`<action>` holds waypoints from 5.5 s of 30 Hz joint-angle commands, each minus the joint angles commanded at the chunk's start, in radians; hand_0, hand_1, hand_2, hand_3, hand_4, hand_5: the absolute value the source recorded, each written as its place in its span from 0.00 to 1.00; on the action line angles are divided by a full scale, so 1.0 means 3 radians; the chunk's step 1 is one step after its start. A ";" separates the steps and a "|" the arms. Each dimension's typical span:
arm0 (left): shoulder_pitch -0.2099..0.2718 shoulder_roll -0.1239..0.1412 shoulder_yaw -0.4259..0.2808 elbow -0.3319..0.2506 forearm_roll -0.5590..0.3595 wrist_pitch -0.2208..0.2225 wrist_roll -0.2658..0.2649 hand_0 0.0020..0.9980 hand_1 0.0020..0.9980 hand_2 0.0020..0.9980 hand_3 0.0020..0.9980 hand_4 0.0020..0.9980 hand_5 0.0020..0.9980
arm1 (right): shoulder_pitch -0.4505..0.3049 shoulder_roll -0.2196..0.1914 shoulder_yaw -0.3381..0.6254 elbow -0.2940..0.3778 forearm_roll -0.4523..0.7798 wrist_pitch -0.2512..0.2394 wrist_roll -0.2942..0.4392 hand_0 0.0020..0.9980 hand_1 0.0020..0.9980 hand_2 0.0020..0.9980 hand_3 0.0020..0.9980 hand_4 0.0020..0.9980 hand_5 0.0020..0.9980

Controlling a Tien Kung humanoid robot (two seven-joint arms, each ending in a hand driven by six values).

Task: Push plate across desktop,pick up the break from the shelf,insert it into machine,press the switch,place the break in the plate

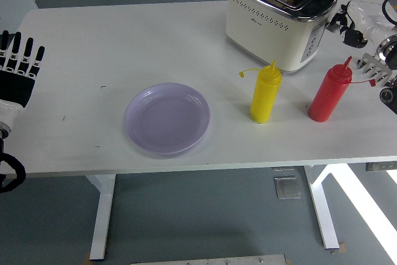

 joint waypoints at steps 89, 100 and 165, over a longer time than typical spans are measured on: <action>-0.0030 -0.0002 0.0025 0.0219 -0.0100 -0.0027 -0.0011 0.83 0.75 0.73 0.78 0.79 0.98 | 0.0265 0.0165 0.0555 0.0718 -0.0079 -0.0136 -0.0382 0.60 0.63 0.67 0.66 0.51 0.05; -0.0127 -0.0003 0.0308 0.0460 -0.0204 -0.0056 -0.0034 0.82 0.75 0.73 0.77 0.79 0.98 | 0.0913 0.0555 0.0043 0.0108 0.0518 -0.0113 -0.0294 0.73 0.74 0.76 0.76 0.66 0.15; -0.0130 0.0019 0.0500 0.0487 -0.0230 -0.0036 -0.0058 0.82 0.75 0.72 0.76 0.78 0.98 | 0.1618 0.1662 -0.1030 -0.2049 0.0752 -0.0271 -0.0300 0.54 0.54 0.46 0.64 0.57 0.14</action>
